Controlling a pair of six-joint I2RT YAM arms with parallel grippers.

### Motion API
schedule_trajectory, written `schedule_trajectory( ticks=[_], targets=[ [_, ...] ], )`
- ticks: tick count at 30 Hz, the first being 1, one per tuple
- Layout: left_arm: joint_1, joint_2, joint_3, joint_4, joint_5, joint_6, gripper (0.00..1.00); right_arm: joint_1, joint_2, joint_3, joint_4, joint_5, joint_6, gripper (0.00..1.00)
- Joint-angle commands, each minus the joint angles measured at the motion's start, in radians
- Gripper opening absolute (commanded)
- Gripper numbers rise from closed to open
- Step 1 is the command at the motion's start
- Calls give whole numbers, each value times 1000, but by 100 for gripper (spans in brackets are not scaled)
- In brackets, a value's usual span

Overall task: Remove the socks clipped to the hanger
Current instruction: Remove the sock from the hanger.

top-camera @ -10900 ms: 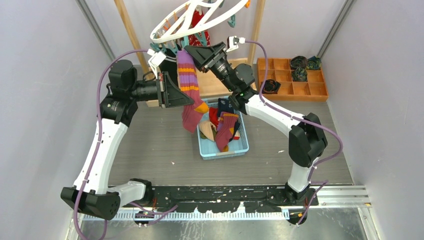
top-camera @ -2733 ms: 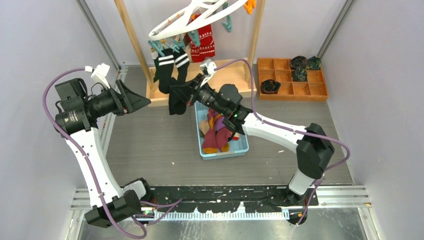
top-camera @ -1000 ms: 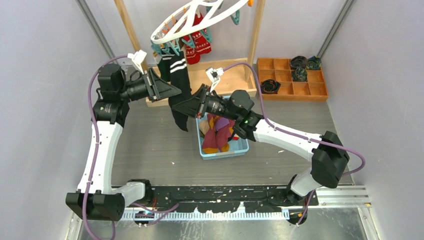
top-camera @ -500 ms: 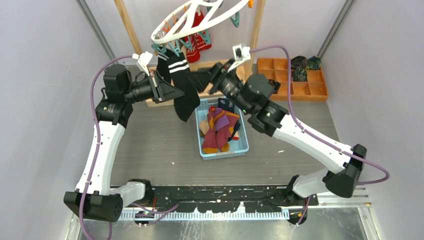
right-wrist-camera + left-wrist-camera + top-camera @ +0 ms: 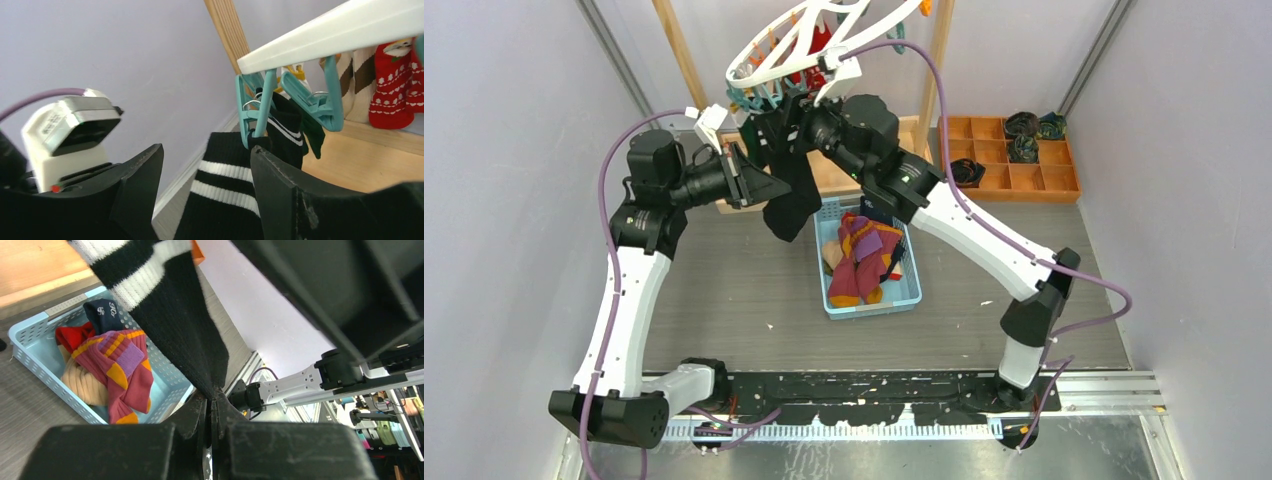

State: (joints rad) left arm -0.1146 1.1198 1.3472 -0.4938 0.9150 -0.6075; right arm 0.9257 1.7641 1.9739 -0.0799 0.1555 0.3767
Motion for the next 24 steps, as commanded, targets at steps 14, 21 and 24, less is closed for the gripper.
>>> schedule_trajectory(
  ticks=[14, 21, 24],
  targets=[
    [-19, -23, 39, -31, 4, 46, 0, -7, 170, 268, -115, 115, -275, 67],
    [-20, -24, 31, -32, 7, 47, 0, -14, 243, 374, -118, 115, -335, 60],
    [-20, -27, 27, -37, 7, 51, 0, -18, 262, 391, -100, 115, -344, 57]
  ],
)
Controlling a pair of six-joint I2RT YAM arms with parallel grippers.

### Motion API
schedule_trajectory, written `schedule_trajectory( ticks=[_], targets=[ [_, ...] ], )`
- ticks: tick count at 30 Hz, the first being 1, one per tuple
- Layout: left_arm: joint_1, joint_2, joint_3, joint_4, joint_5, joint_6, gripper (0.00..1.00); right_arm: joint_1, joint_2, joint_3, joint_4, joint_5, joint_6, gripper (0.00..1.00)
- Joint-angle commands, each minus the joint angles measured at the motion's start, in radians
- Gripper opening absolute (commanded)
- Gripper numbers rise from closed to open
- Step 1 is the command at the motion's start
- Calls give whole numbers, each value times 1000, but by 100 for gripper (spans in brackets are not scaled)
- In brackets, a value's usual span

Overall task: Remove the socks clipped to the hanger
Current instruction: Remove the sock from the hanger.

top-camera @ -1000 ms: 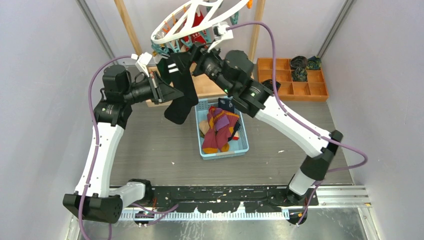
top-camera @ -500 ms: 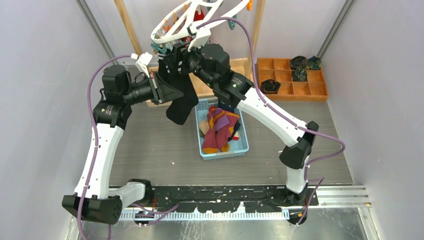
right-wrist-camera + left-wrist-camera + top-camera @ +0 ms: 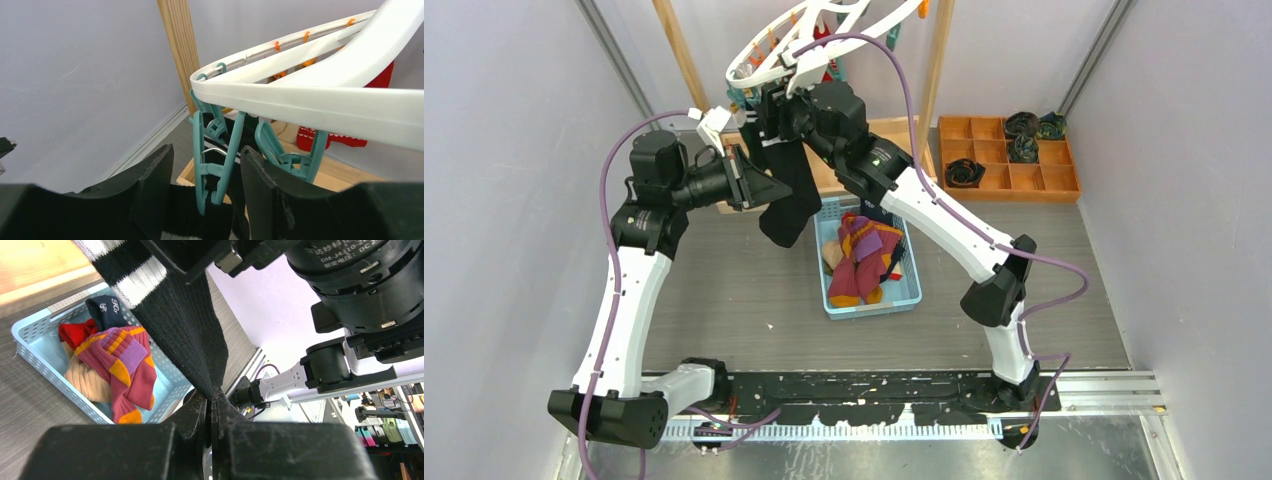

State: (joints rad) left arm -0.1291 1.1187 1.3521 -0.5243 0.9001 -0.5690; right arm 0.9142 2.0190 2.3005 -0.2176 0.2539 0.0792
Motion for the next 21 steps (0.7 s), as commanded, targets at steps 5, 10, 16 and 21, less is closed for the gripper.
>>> schedule_trajectory(
  ticks=[5, 10, 16, 21],
  targets=[
    [-6, -28, 8, -11, 23, 18, 0, -18, 17, 70, 78, 9, -36, 51],
    [-7, -27, -3, -14, 23, 26, 0, -28, 14, 71, 101, -10, -12, 47],
    [-7, -25, -9, -15, 20, 26, 0, -30, 11, 73, 118, -27, 12, 41],
    [-9, -26, -13, -15, 17, 29, 0, -45, 10, 73, 125, -45, 70, 14]
  ],
)
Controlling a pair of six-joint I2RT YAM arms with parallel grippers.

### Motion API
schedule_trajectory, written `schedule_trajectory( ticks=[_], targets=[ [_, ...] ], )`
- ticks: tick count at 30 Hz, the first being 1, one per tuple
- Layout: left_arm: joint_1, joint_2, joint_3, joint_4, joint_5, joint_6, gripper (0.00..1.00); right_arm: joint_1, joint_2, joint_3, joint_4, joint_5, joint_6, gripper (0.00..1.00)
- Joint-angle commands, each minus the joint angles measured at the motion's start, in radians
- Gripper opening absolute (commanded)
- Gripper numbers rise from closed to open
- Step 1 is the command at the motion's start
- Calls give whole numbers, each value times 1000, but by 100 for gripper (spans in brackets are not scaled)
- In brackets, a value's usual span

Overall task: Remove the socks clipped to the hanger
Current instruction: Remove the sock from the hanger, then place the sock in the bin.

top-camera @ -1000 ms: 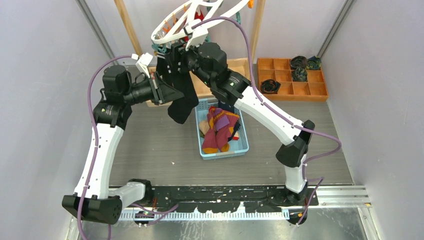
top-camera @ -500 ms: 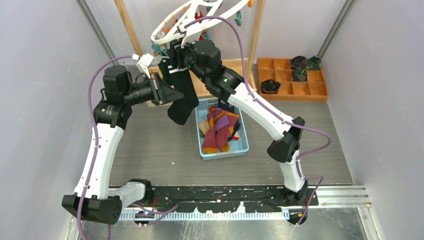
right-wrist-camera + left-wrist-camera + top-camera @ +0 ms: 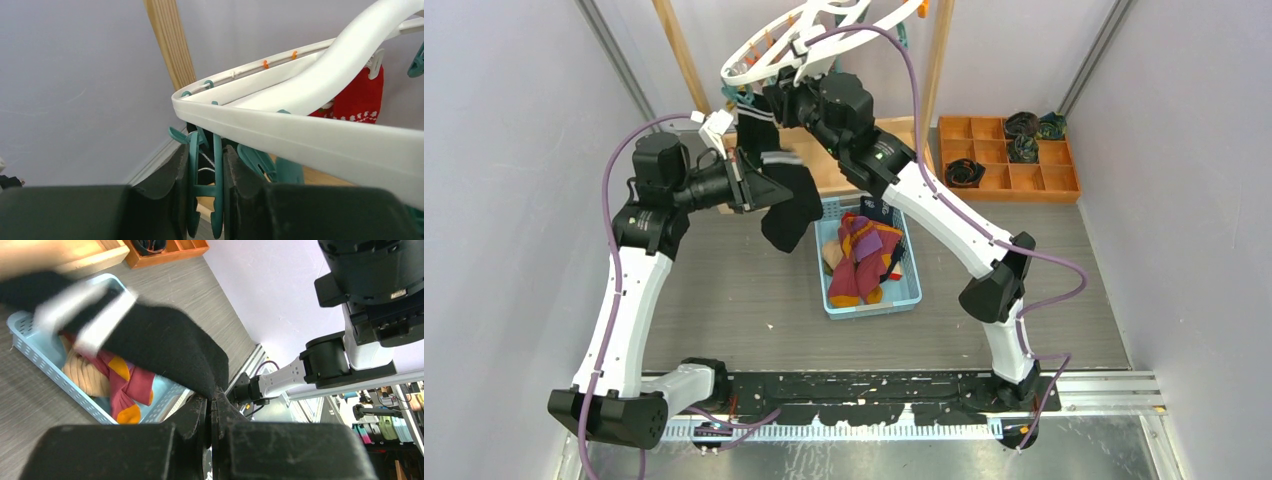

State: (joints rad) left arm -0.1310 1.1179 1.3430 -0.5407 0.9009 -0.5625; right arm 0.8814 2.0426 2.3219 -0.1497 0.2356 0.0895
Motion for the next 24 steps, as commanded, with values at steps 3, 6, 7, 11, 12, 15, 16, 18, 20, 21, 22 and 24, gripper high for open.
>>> schedule_trajectory(
  ticks=[3, 6, 7, 11, 12, 15, 16, 18, 20, 21, 22, 24],
  targets=[
    [-9, -27, -6, 1, 14, 25, 0, -21, -14, 51, 62, -42, 98, 1],
    [-9, -30, -5, -11, 14, 33, 0, -27, -23, 43, 61, -67, 117, 0],
    [-9, -30, -5, -18, 15, 38, 0, -28, -31, 34, 62, -79, 121, 1],
    [-10, -43, -1, -53, 16, 80, 0, -36, -107, -86, 84, -142, 166, 48],
    [-10, -46, 2, -63, 15, 94, 0, -38, -139, -141, 105, -178, 180, 60],
    [-9, -52, 13, -90, 15, 127, 0, -42, -260, -356, 213, -282, 211, 77],
    [-9, -53, 16, -97, 15, 135, 0, -43, -304, -433, 251, -308, 220, 80],
    [-9, -56, 19, -102, 14, 146, 0, -45, -392, -588, 335, -357, 240, 82],
    [-10, -56, 21, -104, 13, 151, 0, -47, -484, -727, 419, -411, 269, 84],
    [-10, -56, 21, -105, 15, 151, 0, -48, -522, -793, 447, -441, 277, 85],
    [-10, -56, 21, -106, 16, 153, 0, -48, -554, -852, 471, -467, 280, 86],
    [-10, -56, 21, -109, 16, 154, 0, -49, -619, -954, 506, -510, 286, 87]
  ],
)
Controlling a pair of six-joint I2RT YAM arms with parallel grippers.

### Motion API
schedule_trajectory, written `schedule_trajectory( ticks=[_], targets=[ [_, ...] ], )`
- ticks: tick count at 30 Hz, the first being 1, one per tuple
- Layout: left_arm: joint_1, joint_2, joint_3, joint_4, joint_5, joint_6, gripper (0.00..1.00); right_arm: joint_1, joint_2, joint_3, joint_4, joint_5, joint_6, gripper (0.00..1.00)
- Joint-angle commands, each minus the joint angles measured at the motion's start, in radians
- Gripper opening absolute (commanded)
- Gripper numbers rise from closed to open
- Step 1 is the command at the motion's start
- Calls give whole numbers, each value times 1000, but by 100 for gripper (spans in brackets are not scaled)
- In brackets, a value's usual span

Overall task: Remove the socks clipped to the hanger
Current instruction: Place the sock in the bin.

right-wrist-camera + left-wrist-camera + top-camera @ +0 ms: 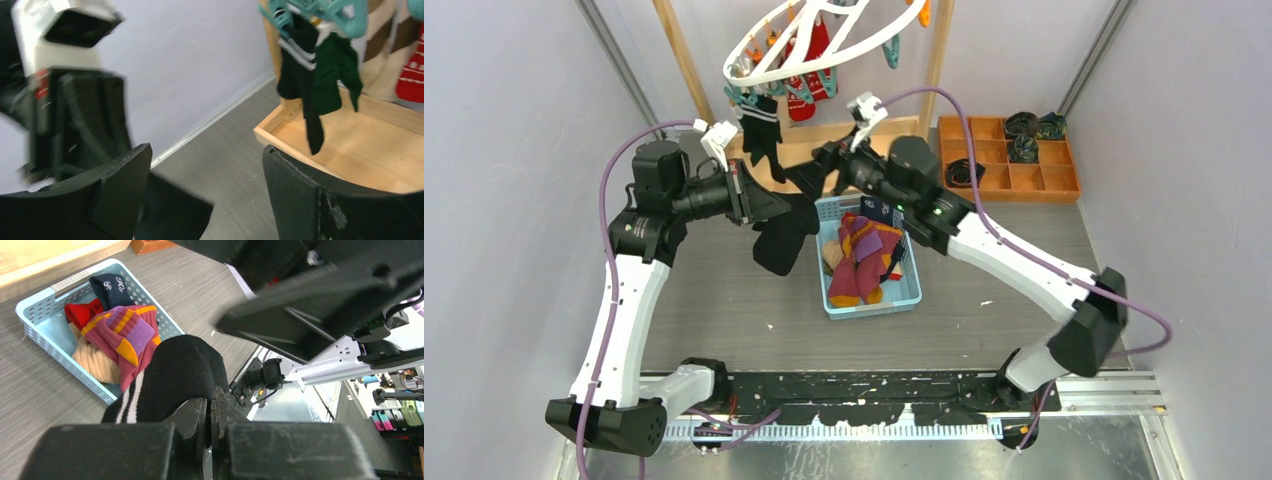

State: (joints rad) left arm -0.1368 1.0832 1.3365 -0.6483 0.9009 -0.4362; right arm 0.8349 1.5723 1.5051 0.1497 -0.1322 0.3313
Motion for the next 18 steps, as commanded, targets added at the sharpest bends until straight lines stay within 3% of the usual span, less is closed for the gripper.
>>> schedule_trajectory(
  ticks=[1, 6, 12, 15, 18],
  targets=[
    [-4, -21, 27, -2, 16, 28, 0, -2, -176, -185, 221, -166, 44, 87],
    [-6, -20, 38, -3, 15, 23, 0, -1, -259, -343, 269, -262, 52, 88],
    [-7, -17, 55, -2, 13, 6, 0, 49, -251, -384, 281, -255, 10, 82],
    [-8, -18, 59, -1, 12, -1, 0, 68, -218, -346, 249, -254, -5, 73],
    [-9, -21, 67, -6, 11, -4, 0, 78, -199, -323, 230, -254, -11, 54]
  ],
)
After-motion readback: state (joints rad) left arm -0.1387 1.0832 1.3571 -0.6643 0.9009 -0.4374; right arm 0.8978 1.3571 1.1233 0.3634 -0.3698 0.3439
